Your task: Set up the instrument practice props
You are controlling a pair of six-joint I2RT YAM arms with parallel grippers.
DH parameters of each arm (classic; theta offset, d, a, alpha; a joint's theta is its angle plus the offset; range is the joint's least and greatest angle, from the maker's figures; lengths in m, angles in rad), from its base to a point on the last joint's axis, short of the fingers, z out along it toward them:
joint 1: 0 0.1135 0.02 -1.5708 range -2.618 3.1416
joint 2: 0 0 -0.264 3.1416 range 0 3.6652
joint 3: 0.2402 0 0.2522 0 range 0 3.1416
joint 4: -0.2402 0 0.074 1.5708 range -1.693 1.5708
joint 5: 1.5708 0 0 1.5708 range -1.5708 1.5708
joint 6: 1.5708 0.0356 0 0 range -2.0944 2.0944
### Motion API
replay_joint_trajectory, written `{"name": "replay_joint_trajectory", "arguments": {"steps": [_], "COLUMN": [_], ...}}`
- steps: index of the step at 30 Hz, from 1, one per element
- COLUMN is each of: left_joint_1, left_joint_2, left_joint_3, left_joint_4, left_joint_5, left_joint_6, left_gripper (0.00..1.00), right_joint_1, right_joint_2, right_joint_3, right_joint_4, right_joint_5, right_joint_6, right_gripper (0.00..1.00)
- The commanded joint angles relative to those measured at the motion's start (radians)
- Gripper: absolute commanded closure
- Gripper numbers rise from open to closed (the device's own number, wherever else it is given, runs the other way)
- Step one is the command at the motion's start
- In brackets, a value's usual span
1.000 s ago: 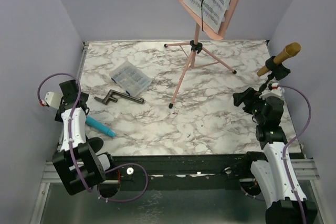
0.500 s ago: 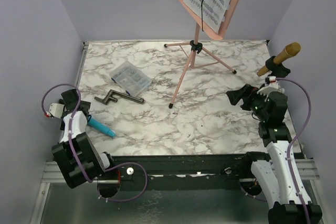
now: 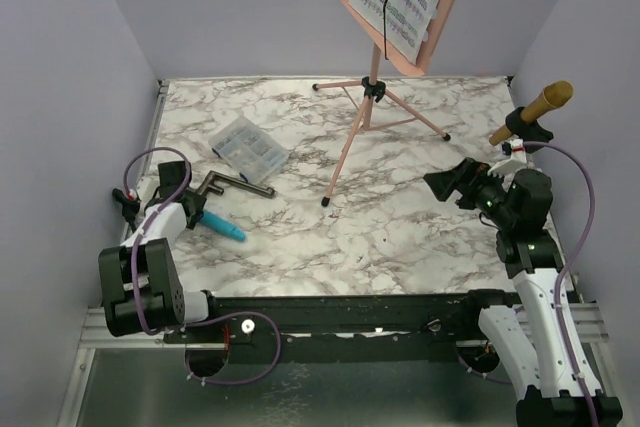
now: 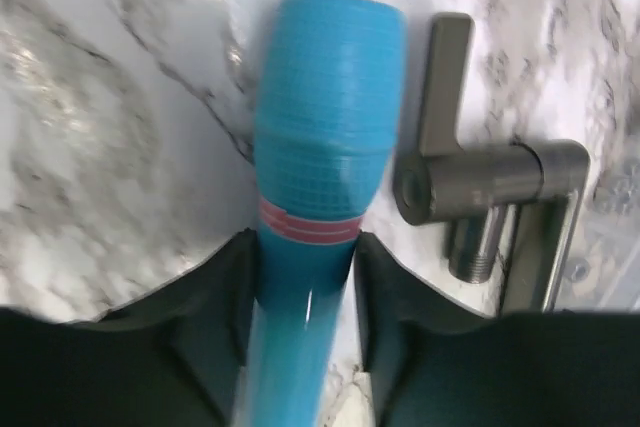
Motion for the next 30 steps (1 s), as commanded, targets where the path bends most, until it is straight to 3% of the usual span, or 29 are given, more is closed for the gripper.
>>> {"name": "replay_joint_trajectory", "arguments": {"steps": [1,3,8,11,13,17,19,22,24,27,30], "left_joint_1": [-0.131,-0.203,-0.53,-0.727,-0.776,-0.781,-0.781,-0.741,-0.669,-0.476,-0.303], "left_joint_2": [-0.043,-0.087,-0.147,-0.066,0.028,0.172,0.189,0.123,0.044,-0.098,-0.205], "left_joint_3": [-0.076,-0.098,-0.132,-0.085,-0.009,0.135,0.174,0.176,0.195,0.242,0.29], "left_joint_4": [0.006,-0.004,-0.016,-0.009,0.0,0.005,-0.026,-0.099,-0.194,-0.335,-0.406], "left_joint_5": [-0.06,-0.059,-0.101,-0.142,-0.142,-0.097,-0.067,-0.056,-0.059,-0.103,-0.278], "left_joint_6": [-0.126,-0.175,-0.409,-0.517,-0.501,-0.323,-0.293,-0.227,-0.125,0.061,0.265], "left_gripper": [0.69,0.8,0.88,0.9,0.9,0.8,0.57,0.02,0.01,0.01,0.01], "right_joint_1": [0.005,0.03,0.121,0.302,0.427,0.536,0.539,0.541,0.542,0.544,0.544], "right_joint_2": [0.001,0.012,0.072,0.126,0.171,0.221,0.231,0.248,0.254,0.26,0.276], "right_joint_3": [0.044,0.049,0.012,0.011,0.026,0.034,0.02,0.006,0.002,-0.002,0.004], "right_joint_4": [-0.046,-0.056,-0.012,0.015,0.026,0.064,0.086,0.1,0.1,0.105,0.114], "right_joint_5": [-0.044,-0.06,-0.042,0.095,0.2,0.263,0.256,0.249,0.249,0.247,0.233], "right_joint_6": [-0.006,-0.027,-0.056,-0.057,-0.056,-0.03,-0.019,-0.021,-0.031,-0.051,-0.068], "right_gripper": [0.0,0.0,0.0,0.0,0.0,0.0,0.0,0.0,0.0,0.0,0.0]}}
